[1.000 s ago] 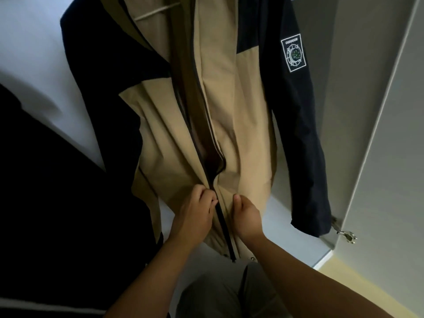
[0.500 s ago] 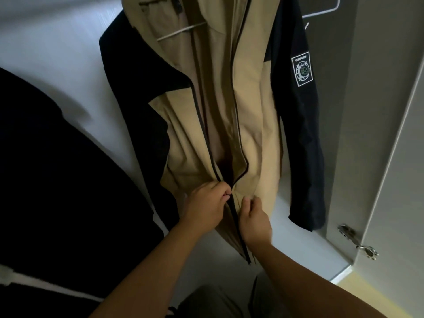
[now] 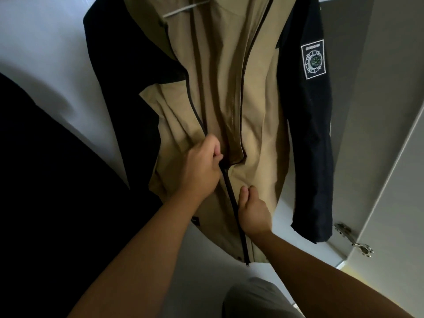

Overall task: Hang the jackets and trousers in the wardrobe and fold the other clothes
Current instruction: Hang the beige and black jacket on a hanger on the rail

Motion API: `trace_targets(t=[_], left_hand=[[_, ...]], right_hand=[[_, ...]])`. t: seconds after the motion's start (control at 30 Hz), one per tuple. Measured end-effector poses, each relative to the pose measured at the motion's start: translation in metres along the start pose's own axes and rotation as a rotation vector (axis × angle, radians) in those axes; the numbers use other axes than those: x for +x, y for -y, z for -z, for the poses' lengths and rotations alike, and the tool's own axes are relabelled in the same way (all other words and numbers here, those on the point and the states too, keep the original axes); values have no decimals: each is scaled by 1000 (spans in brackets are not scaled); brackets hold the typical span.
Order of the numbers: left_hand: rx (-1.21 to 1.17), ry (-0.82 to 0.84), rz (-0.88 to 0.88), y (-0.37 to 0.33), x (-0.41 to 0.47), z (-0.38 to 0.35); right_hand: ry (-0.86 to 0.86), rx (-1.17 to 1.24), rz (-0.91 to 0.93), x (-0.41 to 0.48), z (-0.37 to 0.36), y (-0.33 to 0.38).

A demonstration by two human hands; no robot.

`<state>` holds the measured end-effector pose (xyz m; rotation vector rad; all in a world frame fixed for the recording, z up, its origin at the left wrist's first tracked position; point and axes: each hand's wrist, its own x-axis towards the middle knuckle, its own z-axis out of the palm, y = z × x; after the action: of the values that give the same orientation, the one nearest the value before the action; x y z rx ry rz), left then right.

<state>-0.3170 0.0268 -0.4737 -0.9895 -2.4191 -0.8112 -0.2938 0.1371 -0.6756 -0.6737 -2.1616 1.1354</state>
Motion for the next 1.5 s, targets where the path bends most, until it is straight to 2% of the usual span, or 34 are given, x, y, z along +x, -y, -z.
trace_targets(t=[0.13,0.23,0.37,0.47,0.53,0.6,0.67,0.73,0.8,0.93,1.03,1.17,1.23,1.3,1.4,1.5], left_hand=[[22,-107,79,10,13,7],[63,-162,18,17,20,13],[83,17,-83,19,9,1],[51,110,-117,27,8,-1],[53,122,-162,27,8,0],[56,137,-203,24,8,0],[54,153,-231,22,8,0],[34,159,-236,21,8,2],[-4,155,-214,20,8,5],[-89,155,-153,21,5,7],[-112,150,-157,23,3,12],[-97,158,-139,21,3,25],[-91,105,-111,17,12,33],[-80,-23,-85,13,26,49],[-110,-214,-132,7,44,72],[-29,-146,-234,-1,49,78]], right_hand=[[21,-39,83,19,2,1],[38,-54,88,25,-2,8],[-12,-86,52,20,-5,6],[-242,-25,-2,14,2,10],[-301,-4,72,7,10,23],[-238,-110,260,1,13,40],[-155,-229,338,3,14,54],[-116,-270,289,11,14,68],[-47,-191,243,18,14,79],[24,-163,281,12,8,83],[0,-117,247,3,5,82],[-100,-204,359,-1,4,79],[-144,-226,383,1,3,79],[-149,-238,394,-1,2,82],[-81,-296,355,-1,9,89],[70,-417,296,6,23,111]])
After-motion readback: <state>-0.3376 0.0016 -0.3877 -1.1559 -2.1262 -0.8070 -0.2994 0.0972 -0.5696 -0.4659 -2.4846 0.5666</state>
